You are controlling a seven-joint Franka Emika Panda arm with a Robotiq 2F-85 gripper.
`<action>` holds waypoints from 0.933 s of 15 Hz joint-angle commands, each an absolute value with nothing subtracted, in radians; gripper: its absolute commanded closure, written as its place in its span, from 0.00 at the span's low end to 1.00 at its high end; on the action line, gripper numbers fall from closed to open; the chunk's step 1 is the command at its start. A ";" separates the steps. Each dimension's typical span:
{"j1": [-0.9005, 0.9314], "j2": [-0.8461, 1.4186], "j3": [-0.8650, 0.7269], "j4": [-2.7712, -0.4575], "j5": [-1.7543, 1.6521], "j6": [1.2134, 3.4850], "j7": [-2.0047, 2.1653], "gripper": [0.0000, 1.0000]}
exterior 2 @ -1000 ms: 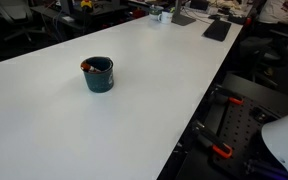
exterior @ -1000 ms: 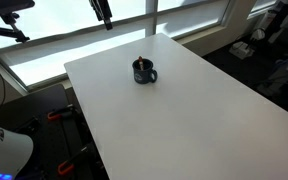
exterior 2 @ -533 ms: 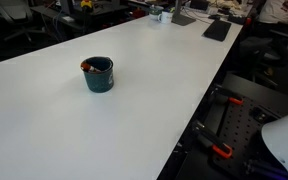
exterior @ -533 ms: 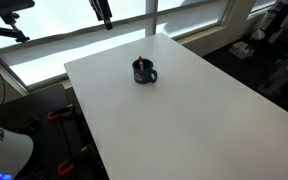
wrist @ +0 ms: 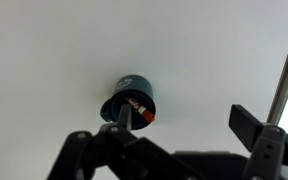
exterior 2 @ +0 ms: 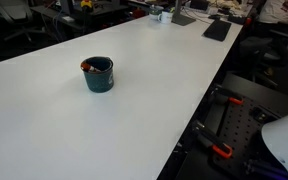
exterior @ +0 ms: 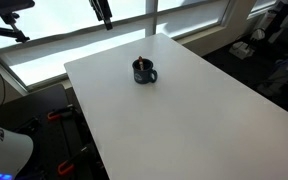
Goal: Move the marker to the table
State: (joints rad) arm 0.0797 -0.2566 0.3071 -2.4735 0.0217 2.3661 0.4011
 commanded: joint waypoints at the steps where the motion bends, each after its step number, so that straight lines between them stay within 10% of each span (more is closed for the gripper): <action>1: 0.103 -0.255 0.284 -2.473 0.014 2.364 0.406 0.00; 14: 0.104 -0.206 0.266 -2.444 0.025 2.355 0.391 0.00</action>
